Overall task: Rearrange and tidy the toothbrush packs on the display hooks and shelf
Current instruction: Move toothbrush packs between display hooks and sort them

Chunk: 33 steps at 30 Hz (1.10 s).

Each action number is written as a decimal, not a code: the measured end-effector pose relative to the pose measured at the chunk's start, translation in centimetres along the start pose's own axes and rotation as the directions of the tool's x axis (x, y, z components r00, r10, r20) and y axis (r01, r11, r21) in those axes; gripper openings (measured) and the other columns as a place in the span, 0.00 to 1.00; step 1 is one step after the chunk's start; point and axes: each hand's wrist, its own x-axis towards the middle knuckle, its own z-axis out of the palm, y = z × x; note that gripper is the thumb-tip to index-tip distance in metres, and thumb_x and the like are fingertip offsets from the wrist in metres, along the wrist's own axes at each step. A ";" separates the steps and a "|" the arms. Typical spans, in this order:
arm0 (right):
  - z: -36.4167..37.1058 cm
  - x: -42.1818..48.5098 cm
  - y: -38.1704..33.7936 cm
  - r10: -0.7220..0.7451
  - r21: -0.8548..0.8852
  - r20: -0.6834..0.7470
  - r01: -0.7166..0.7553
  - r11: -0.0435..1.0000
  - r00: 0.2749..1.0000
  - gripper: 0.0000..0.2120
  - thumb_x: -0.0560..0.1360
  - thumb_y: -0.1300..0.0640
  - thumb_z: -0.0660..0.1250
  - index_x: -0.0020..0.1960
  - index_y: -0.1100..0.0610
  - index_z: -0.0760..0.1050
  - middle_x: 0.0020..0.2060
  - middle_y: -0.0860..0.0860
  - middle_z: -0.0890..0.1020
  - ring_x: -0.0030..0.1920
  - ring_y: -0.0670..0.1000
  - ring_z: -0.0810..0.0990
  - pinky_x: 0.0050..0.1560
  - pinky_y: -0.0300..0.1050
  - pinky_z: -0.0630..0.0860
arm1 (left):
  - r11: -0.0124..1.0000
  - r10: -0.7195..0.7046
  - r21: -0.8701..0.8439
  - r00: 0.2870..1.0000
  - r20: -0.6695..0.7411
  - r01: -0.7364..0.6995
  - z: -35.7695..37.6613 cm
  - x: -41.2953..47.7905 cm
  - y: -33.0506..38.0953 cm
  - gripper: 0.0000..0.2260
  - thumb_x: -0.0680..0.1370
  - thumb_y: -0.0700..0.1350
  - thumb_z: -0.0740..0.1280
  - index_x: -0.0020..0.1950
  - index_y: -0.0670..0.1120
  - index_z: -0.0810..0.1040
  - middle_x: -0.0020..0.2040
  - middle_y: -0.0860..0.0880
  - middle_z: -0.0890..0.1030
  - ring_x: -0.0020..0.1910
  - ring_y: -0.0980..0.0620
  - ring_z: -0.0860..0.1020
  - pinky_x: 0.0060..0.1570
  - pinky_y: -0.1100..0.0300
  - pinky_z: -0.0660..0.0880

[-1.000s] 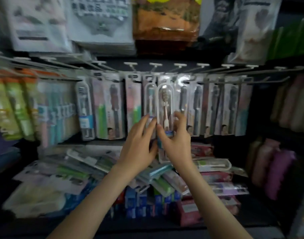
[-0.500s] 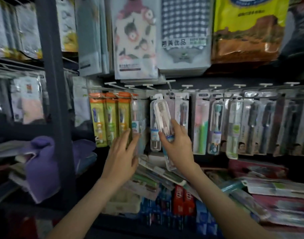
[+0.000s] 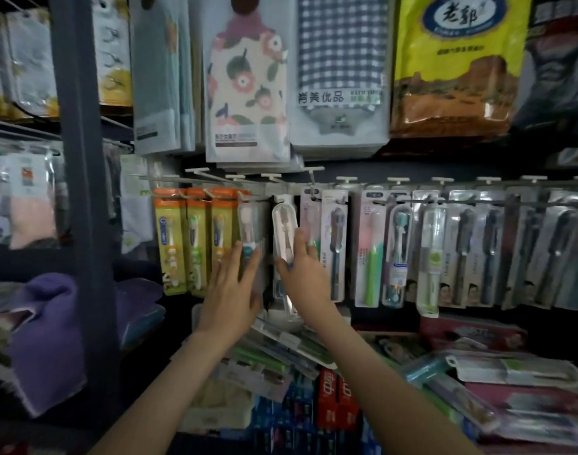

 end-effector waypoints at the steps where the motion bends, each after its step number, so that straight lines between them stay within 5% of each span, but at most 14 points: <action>1: 0.2 0.5 0.2 0.021 -0.017 0.024 -0.021 1.000 0.999 0.31 0.80 0.47 0.56 0.77 0.51 0.44 0.74 0.57 0.59 0.55 0.61 0.77 0.47 0.50 0.74 | 1.000 -0.012 0.005 1.000 -0.008 0.012 0.2 -0.1 0.5 0.38 0.73 0.43 0.71 0.78 0.47 0.54 0.77 0.39 0.52 0.75 0.39 0.53 0.71 0.46 0.55; 5: -0.8 0.7 1.8 0.035 -0.097 0.053 -0.030 0.995 0.998 0.30 0.81 0.47 0.55 0.77 0.54 0.47 0.69 0.59 0.67 0.57 0.61 0.76 0.49 0.53 0.76 | 0.999 -0.041 0.007 0.992 -0.116 0.042 0.6 -0.1 2.9 0.38 0.70 0.42 0.74 0.76 0.43 0.60 0.75 0.37 0.56 0.74 0.38 0.55 0.68 0.39 0.61; 9: -4.5 -1.2 6.1 -0.081 0.083 -0.237 0.103 0.991 0.968 0.22 0.80 0.53 0.58 0.73 0.57 0.59 0.60 0.56 0.74 0.49 0.56 0.77 0.43 0.51 0.78 | 0.999 -0.020 -0.030 0.979 -0.205 0.014 1.7 0.3 7.2 0.38 0.68 0.43 0.76 0.74 0.43 0.63 0.74 0.36 0.60 0.70 0.38 0.59 0.62 0.38 0.67; 13: -9.4 -1.5 12.8 0.107 0.168 -0.453 -0.033 0.985 0.885 0.20 0.79 0.59 0.60 0.69 0.61 0.62 0.59 0.55 0.72 0.57 0.53 0.73 0.49 0.46 0.75 | 0.993 0.040 -0.100 0.973 -0.229 -0.065 4.0 1.6 12.7 0.34 0.68 0.42 0.75 0.72 0.43 0.67 0.71 0.36 0.66 0.68 0.38 0.64 0.62 0.41 0.68; 16: -11.8 -1.8 16.6 0.197 0.194 -0.434 -0.123 0.973 0.879 0.18 0.78 0.60 0.61 0.67 0.61 0.63 0.58 0.55 0.71 0.51 0.51 0.73 0.40 0.37 0.67 | 0.975 0.080 -0.186 0.969 -0.234 -0.126 5.7 3.0 17.4 0.28 0.70 0.40 0.73 0.69 0.42 0.71 0.64 0.39 0.74 0.61 0.39 0.75 0.56 0.44 0.76; 18: -12.5 -2.4 18.4 0.182 0.183 -0.412 -0.115 0.976 0.893 0.19 0.79 0.59 0.61 0.67 0.59 0.62 0.56 0.54 0.72 0.48 0.51 0.73 0.40 0.41 0.70 | 0.953 0.071 -0.276 0.979 -0.193 -0.123 6.4 3.9 20.3 0.26 0.74 0.41 0.70 0.71 0.42 0.68 0.64 0.41 0.74 0.60 0.42 0.76 0.54 0.49 0.77; 21: -14.0 -2.8 21.0 0.166 0.219 -0.393 -0.084 0.972 0.904 0.19 0.78 0.57 0.61 0.67 0.57 0.63 0.54 0.53 0.73 0.47 0.52 0.75 0.43 0.49 0.76 | 0.937 -0.039 -0.350 0.994 -0.097 0.002 7.6 6.2 24.4 0.27 0.79 0.46 0.63 0.76 0.43 0.57 0.68 0.45 0.69 0.63 0.47 0.71 0.53 0.58 0.73; 25: -15.9 -3.3 23.7 0.141 0.183 -0.375 -0.076 0.980 0.916 0.17 0.78 0.58 0.61 0.66 0.57 0.64 0.52 0.54 0.74 0.43 0.51 0.76 0.38 0.44 0.74 | 0.914 -0.237 -0.347 0.971 -0.035 0.211 9.6 9.0 27.4 0.30 0.80 0.47 0.61 0.76 0.39 0.50 0.69 0.41 0.66 0.66 0.45 0.68 0.60 0.57 0.69; 27: -16.5 -3.3 24.5 0.140 0.186 -0.342 -0.079 0.979 0.929 0.20 0.78 0.57 0.61 0.68 0.56 0.63 0.54 0.53 0.73 0.46 0.51 0.76 0.41 0.44 0.74 | 0.888 -0.317 -0.354 0.948 -0.005 0.295 10.7 10.0 28.0 0.32 0.80 0.46 0.62 0.76 0.37 0.48 0.69 0.39 0.66 0.65 0.43 0.69 0.61 0.55 0.70; 30: -16.8 -3.1 25.2 0.106 0.183 -0.291 -0.054 0.982 0.951 0.24 0.78 0.56 0.61 0.72 0.55 0.60 0.60 0.53 0.71 0.53 0.53 0.75 0.49 0.47 0.75 | 0.836 -0.392 -0.405 0.919 0.029 0.369 11.8 10.8 28.5 0.34 0.79 0.44 0.64 0.76 0.39 0.46 0.63 0.38 0.72 0.56 0.43 0.77 0.51 0.51 0.77; 33: -16.6 -3.1 25.4 0.117 0.230 -0.216 -0.066 0.971 0.969 0.27 0.78 0.58 0.62 0.74 0.54 0.57 0.66 0.54 0.67 0.61 0.53 0.71 0.54 0.41 0.69 | 0.828 -0.422 -0.397 0.906 0.025 0.396 12.1 11.0 28.9 0.35 0.79 0.43 0.63 0.76 0.39 0.43 0.61 0.38 0.74 0.52 0.43 0.78 0.46 0.50 0.79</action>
